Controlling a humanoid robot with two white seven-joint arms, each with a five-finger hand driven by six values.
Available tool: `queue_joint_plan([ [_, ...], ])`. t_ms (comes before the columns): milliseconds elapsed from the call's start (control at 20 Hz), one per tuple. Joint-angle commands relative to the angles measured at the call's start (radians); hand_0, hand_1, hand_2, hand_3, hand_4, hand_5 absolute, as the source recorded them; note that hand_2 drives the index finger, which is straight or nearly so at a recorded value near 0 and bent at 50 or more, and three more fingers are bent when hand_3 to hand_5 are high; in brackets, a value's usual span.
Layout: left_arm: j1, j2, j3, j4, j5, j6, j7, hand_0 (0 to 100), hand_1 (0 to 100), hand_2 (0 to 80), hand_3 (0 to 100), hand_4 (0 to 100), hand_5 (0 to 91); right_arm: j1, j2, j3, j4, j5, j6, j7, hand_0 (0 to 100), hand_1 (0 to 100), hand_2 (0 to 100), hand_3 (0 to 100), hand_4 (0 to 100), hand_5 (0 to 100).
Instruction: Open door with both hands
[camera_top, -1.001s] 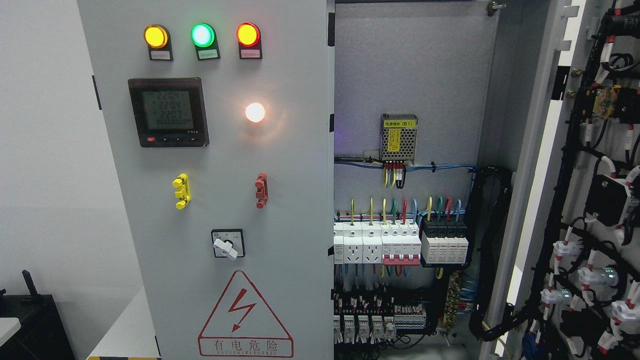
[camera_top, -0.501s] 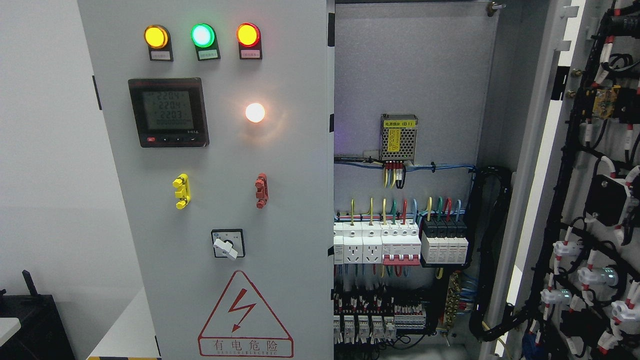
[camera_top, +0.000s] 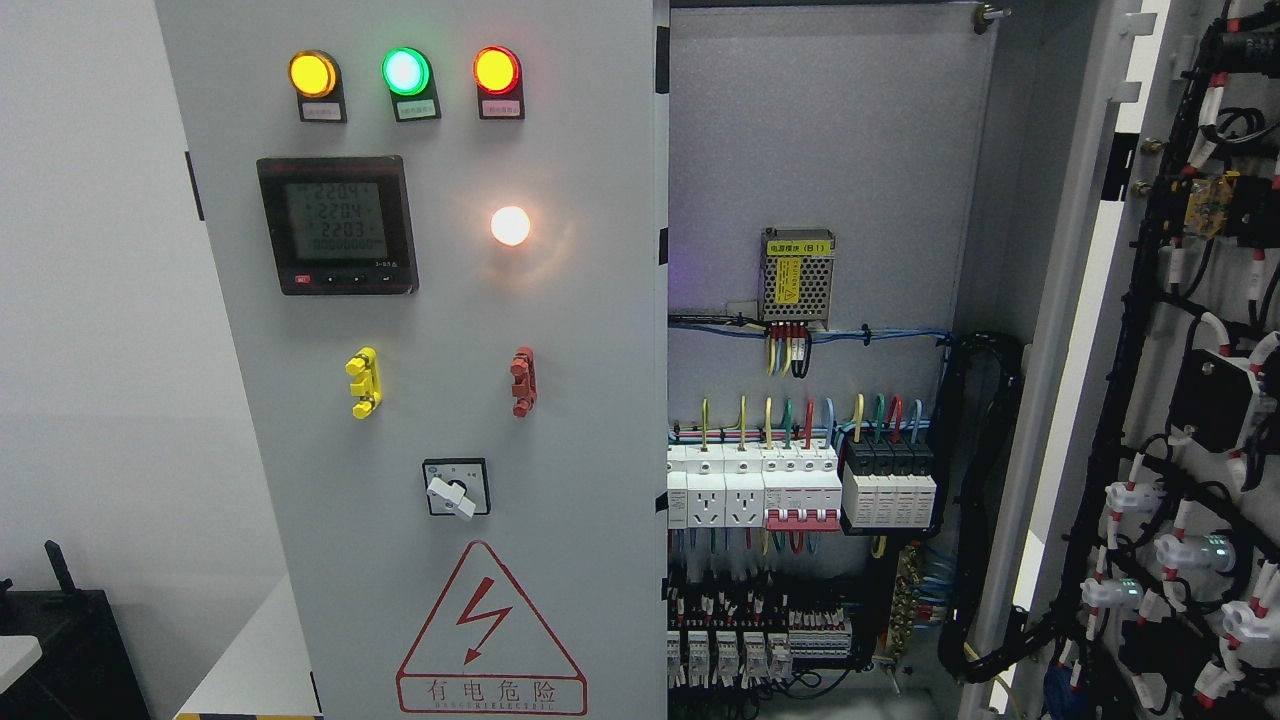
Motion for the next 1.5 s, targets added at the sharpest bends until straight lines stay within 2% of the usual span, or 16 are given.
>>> queue_joint_plan([
  [0, 0.005, -0.001, 0.001, -0.001, 0.0, -0.001, 0.0, 0, 0, 0.0, 0, 4, 0.0, 0.021, -0.042, 0.064, -0.285, -0.001, -0.016, -0.001, 0, 0, 0, 0, 0, 0],
  [351, 0.005, -0.001, 0.003, 0.0, 0.0, -0.001, -0.002, 0, 0, 0.0, 0, 4, 0.0, 0.015, -0.049, 0.063, -0.455, 0.002, 0.003, -0.001, 0, 0, 0, 0, 0, 0],
  [451, 0.005, -0.001, 0.003, -0.001, 0.0, -0.001, 0.0, 0, 0, 0.0, 0, 4, 0.0, 0.004, -0.068, 0.063, -0.486, 0.002, 0.023, -0.006, 0, 0, 0, 0, 0, 0],
  [651, 0.005, -0.001, 0.003, -0.001, 0.0, -0.001, -0.002, 0, 0, 0.0, 0, 4, 0.0, -0.033, -0.072, 0.063, -0.512, 0.002, 0.023, -0.007, 0, 0, 0, 0, 0, 0],
  [901, 0.005, -0.001, 0.003, 0.0, 0.0, -0.001, -0.002, 0, 0, 0.0, 0, 4, 0.0, -0.163, -0.074, 0.063, -0.512, 0.003, 0.026, -0.009, 0, 0, 0, 0, 0, 0],
  [1452, 0.005, -0.001, 0.003, -0.001, 0.0, -0.001, -0.002, 0, 0, 0.0, 0, 4, 0.0, -0.36, -0.074, 0.064, -0.512, 0.003, 0.036, -0.012, 0, 0, 0, 0, 0, 0],
])
